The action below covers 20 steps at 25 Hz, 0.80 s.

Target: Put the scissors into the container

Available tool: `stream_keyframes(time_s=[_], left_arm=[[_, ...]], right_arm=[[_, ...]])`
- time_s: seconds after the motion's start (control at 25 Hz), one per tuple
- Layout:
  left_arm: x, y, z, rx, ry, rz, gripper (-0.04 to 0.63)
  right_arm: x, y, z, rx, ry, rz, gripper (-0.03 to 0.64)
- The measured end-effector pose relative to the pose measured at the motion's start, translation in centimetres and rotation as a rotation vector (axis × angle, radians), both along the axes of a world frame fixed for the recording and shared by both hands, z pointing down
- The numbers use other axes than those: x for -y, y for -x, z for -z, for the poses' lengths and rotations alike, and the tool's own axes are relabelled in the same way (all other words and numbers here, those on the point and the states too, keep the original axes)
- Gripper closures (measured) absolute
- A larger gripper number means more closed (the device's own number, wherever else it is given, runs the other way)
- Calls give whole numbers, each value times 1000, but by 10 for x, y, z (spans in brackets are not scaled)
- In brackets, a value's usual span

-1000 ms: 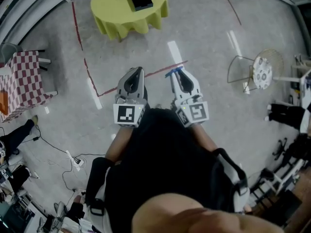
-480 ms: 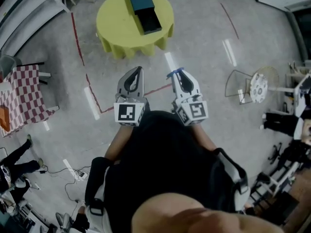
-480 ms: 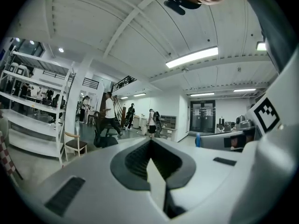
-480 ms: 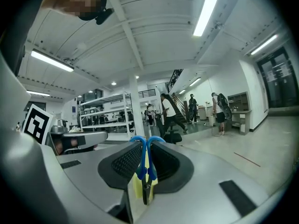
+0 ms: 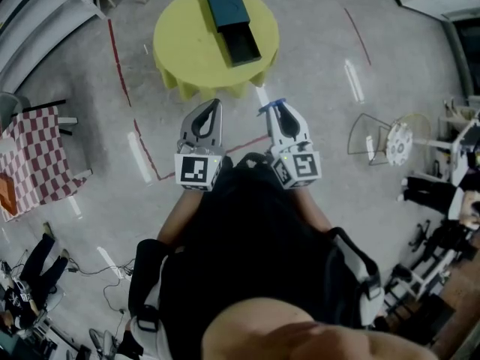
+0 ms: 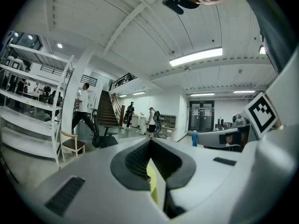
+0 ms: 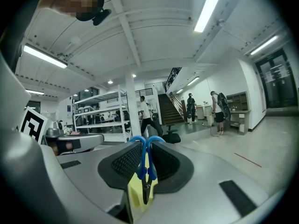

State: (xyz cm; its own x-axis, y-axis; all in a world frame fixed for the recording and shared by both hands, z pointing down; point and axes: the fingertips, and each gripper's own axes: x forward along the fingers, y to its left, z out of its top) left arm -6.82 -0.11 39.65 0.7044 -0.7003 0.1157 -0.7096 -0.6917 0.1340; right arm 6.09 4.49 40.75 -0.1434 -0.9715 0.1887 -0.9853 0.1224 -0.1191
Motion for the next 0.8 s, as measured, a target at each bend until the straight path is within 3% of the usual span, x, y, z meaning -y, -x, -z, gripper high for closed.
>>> stream_keyframes(time_s=[0.36,0.8], left_arm=[[42,-10,-11,11,34,23,603],[134,-37,-6,36,-16,136,603]], right_arm=[[46,-10,-6,25,16,21,548],[151,-42,-14,26,13,144,548]])
